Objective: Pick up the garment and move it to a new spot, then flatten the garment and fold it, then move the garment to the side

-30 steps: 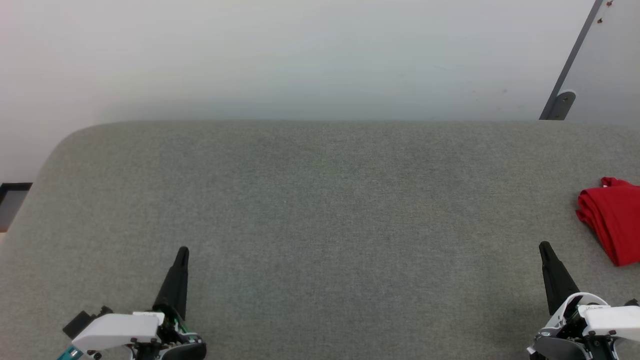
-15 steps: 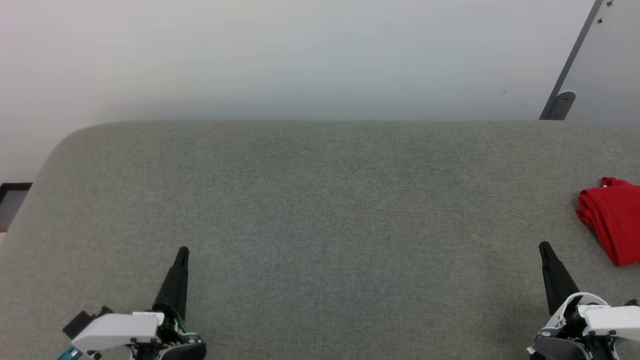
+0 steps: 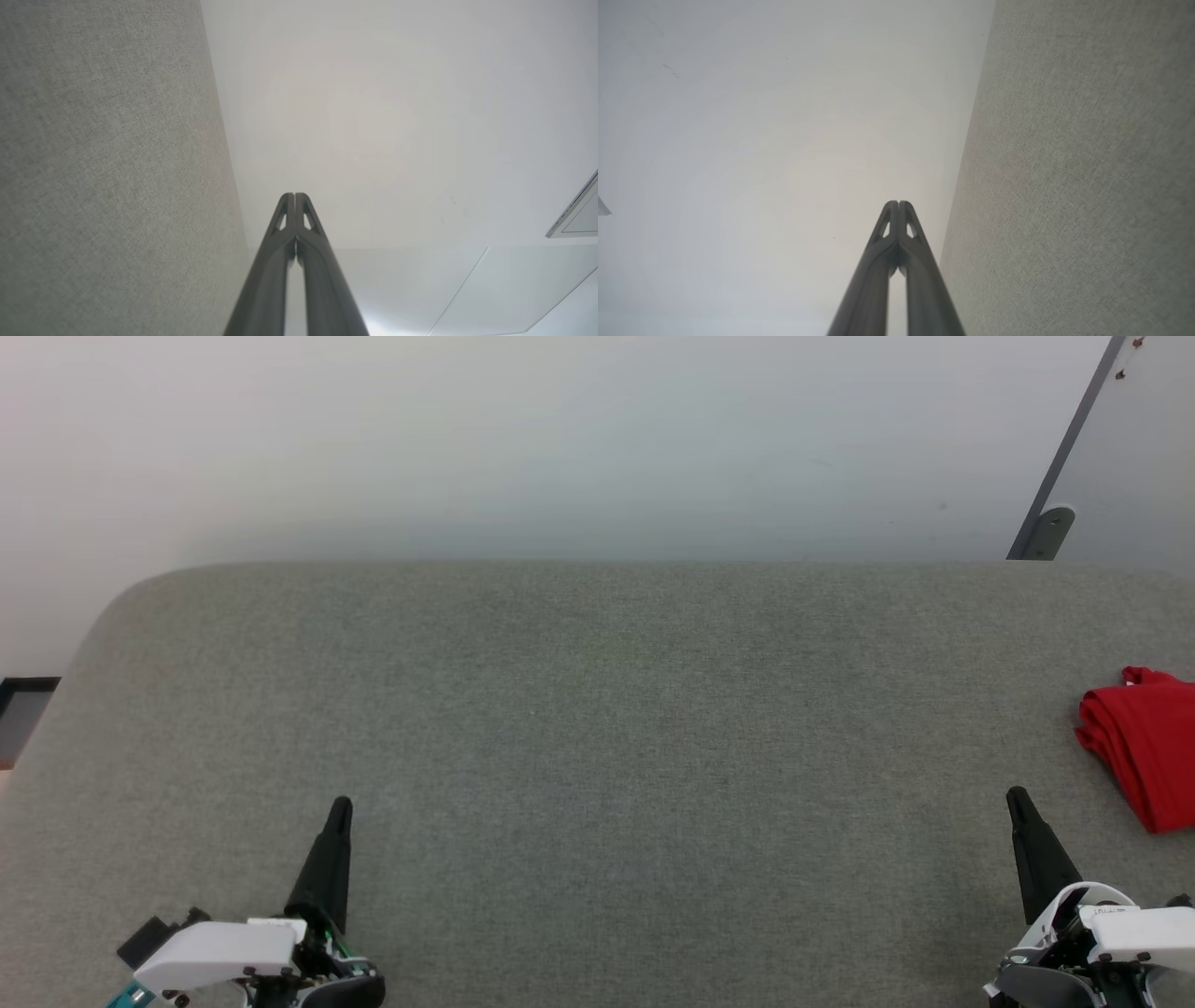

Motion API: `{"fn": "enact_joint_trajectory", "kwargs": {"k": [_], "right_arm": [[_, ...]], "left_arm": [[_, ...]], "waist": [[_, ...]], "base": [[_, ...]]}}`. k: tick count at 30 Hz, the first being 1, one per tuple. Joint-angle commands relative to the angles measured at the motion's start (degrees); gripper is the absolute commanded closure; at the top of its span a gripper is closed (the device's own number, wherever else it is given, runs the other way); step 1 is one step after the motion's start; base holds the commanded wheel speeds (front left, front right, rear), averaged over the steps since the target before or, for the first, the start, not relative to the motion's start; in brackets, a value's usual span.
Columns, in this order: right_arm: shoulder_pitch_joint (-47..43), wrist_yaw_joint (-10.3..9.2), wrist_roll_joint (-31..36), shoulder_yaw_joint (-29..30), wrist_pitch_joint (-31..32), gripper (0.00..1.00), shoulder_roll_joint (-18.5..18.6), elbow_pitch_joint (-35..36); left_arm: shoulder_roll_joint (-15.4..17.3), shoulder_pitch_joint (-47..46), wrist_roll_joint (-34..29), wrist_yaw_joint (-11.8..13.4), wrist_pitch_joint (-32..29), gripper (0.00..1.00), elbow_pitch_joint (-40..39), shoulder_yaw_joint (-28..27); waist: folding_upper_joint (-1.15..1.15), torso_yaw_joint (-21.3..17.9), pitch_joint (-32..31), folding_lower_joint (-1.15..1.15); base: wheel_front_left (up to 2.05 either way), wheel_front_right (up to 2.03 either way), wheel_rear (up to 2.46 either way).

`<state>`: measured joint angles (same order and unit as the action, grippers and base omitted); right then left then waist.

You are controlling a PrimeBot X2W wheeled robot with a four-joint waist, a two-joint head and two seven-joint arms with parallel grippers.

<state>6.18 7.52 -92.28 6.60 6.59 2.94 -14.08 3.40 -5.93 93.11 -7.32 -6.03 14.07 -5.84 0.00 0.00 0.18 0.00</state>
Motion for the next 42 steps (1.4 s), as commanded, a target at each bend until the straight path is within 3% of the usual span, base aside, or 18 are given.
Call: {"fn": "enact_joint_trajectory", "kwargs": {"k": [1,42], "right_arm": [[0.2,-0.06,-0.2,0.0,0.1,1.00,-0.2,0.0],[0.2,-0.06,-0.2,-0.1,0.1,1.00,-0.2,0.0]], "left_arm": [[-0.1,-0.6,-0.3,-0.3,-0.2,1.00,0.1,-0.2],[-0.3,-0.6,-0.5,-0.3,-0.4,1.00,0.1,-0.5]], "waist": [[0.00,0.0,0.0,0.00],[0.00,0.0,0.0,0.00]], "base": [[0.00,0.00,0.00],[0.00,0.00,0.00]]}}
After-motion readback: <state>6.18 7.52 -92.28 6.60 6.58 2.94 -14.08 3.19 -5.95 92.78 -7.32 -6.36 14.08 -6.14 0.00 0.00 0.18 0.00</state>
